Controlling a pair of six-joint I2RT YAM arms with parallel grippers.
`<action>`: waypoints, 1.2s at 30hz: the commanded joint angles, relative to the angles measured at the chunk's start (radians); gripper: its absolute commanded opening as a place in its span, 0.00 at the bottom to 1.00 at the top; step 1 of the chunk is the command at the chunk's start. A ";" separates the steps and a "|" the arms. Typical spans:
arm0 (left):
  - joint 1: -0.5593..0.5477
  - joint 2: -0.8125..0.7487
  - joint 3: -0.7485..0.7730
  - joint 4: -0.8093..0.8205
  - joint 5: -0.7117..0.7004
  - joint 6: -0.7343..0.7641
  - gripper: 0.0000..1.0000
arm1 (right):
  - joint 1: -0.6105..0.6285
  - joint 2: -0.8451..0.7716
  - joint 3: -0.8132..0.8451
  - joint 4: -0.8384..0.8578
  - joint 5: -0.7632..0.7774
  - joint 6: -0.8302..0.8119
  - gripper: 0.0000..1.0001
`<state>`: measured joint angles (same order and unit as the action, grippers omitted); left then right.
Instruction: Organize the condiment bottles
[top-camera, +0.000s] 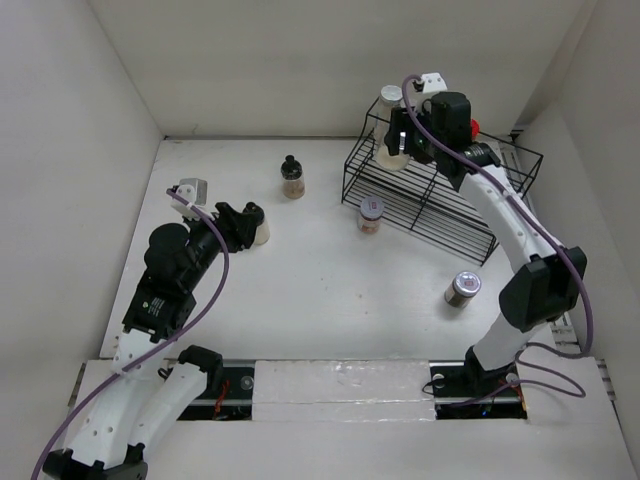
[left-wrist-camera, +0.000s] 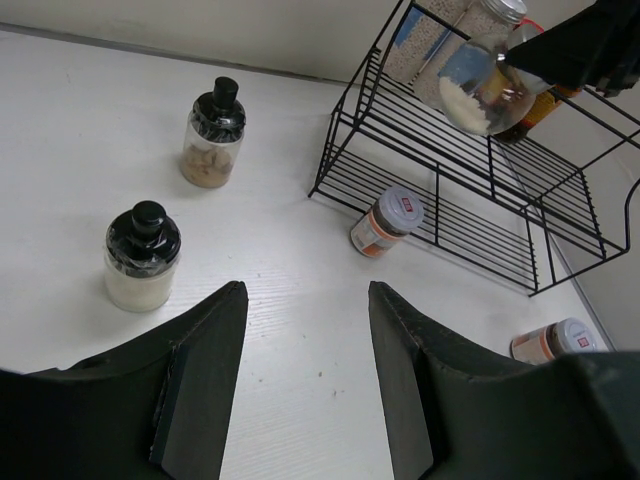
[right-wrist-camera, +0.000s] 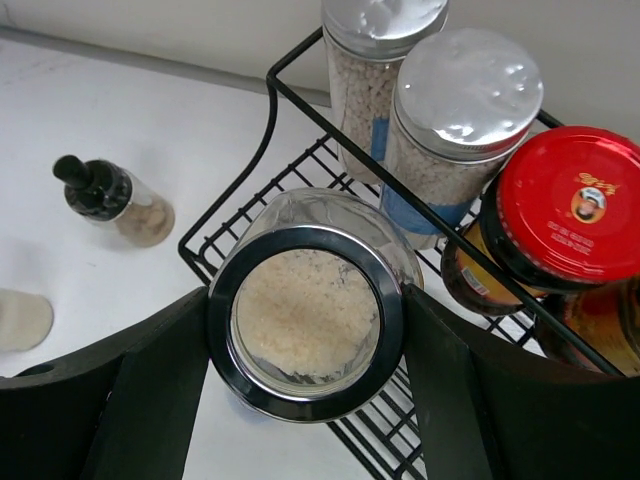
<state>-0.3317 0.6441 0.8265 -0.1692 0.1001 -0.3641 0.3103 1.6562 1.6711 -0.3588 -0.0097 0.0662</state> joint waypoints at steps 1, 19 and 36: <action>0.005 0.008 -0.003 0.039 -0.003 0.008 0.48 | 0.007 0.007 0.093 0.103 -0.024 -0.025 0.40; 0.005 0.008 -0.003 0.030 -0.013 0.008 0.48 | 0.069 0.232 0.193 0.129 0.091 -0.072 0.68; 0.005 -0.003 -0.003 0.030 -0.013 0.008 0.48 | 0.309 0.190 0.154 0.224 0.047 -0.112 0.14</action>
<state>-0.3317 0.6514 0.8265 -0.1699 0.0948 -0.3641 0.5621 1.7752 1.8080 -0.1879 0.0757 -0.0345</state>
